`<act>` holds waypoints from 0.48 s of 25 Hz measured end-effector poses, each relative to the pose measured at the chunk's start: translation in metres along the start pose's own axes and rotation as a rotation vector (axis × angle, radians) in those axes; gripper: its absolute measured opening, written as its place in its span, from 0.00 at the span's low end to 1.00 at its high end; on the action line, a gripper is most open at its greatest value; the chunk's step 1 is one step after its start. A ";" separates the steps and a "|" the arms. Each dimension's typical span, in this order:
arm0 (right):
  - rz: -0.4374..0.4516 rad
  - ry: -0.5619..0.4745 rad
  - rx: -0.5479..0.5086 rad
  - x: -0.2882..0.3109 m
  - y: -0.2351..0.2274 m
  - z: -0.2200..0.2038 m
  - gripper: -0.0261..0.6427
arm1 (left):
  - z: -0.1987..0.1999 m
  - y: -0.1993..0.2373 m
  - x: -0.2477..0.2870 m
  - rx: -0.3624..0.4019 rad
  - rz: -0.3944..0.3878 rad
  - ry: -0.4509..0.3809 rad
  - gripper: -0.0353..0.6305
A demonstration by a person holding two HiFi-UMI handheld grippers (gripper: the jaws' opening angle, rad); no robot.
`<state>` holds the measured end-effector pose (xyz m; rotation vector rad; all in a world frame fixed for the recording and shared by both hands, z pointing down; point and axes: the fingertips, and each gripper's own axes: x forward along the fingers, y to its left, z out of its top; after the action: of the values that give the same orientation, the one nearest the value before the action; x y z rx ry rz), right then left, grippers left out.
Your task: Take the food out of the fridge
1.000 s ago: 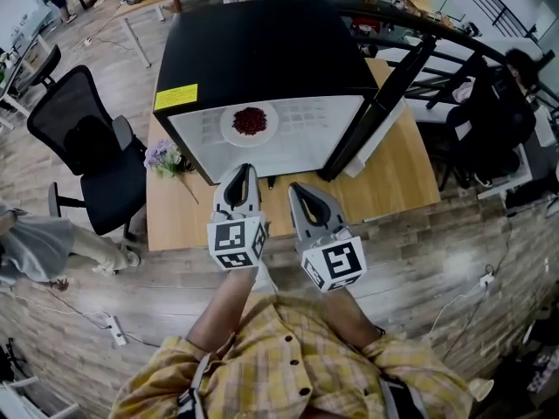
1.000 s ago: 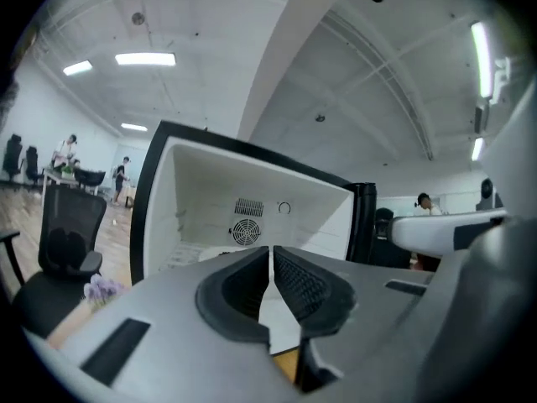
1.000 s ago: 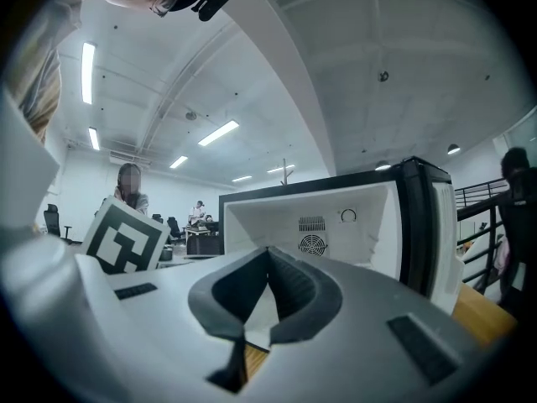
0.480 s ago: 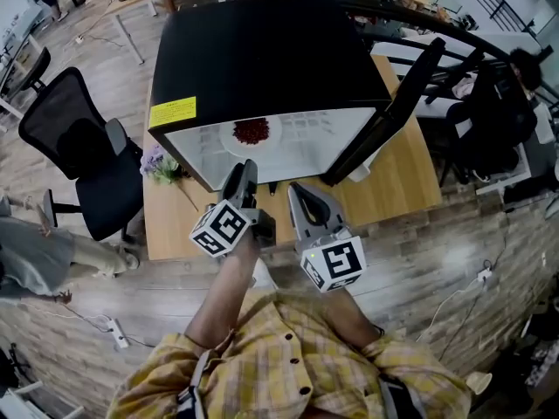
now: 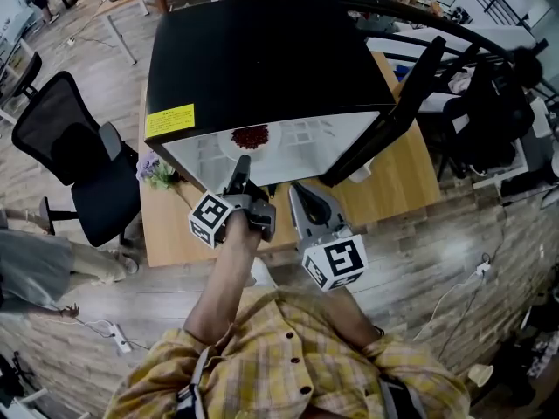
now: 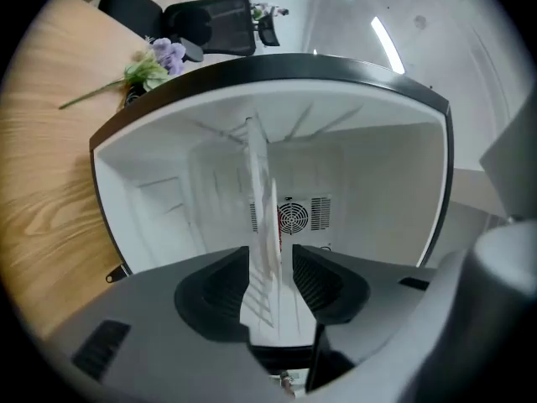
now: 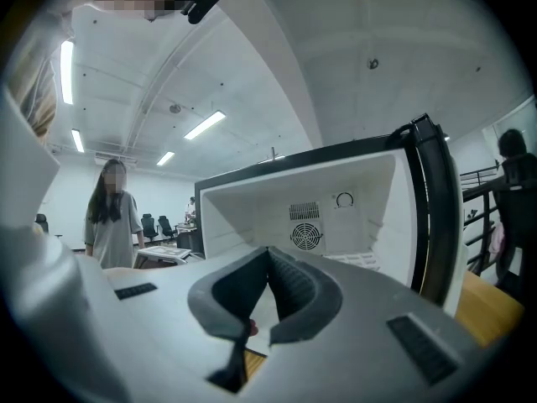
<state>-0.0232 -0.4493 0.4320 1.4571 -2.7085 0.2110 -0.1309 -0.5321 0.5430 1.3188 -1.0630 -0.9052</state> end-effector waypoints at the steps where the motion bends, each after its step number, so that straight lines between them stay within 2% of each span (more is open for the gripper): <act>1: -0.004 0.001 0.002 0.000 -0.001 0.000 0.05 | 0.000 0.002 0.002 -0.018 0.004 0.001 0.28; 5: -0.018 -0.002 -0.011 0.002 -0.003 0.004 0.05 | 0.003 0.008 0.010 -0.039 0.025 -0.004 0.28; 8: -0.032 -0.003 -0.021 0.002 -0.008 0.008 0.05 | 0.006 0.005 0.015 -0.009 0.036 -0.008 0.19; 12: -0.044 -0.006 -0.024 0.001 -0.013 0.011 0.05 | 0.005 0.001 0.018 -0.017 0.040 -0.009 0.09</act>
<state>-0.0132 -0.4588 0.4221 1.5108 -2.6708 0.1716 -0.1308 -0.5504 0.5452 1.2758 -1.0828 -0.8894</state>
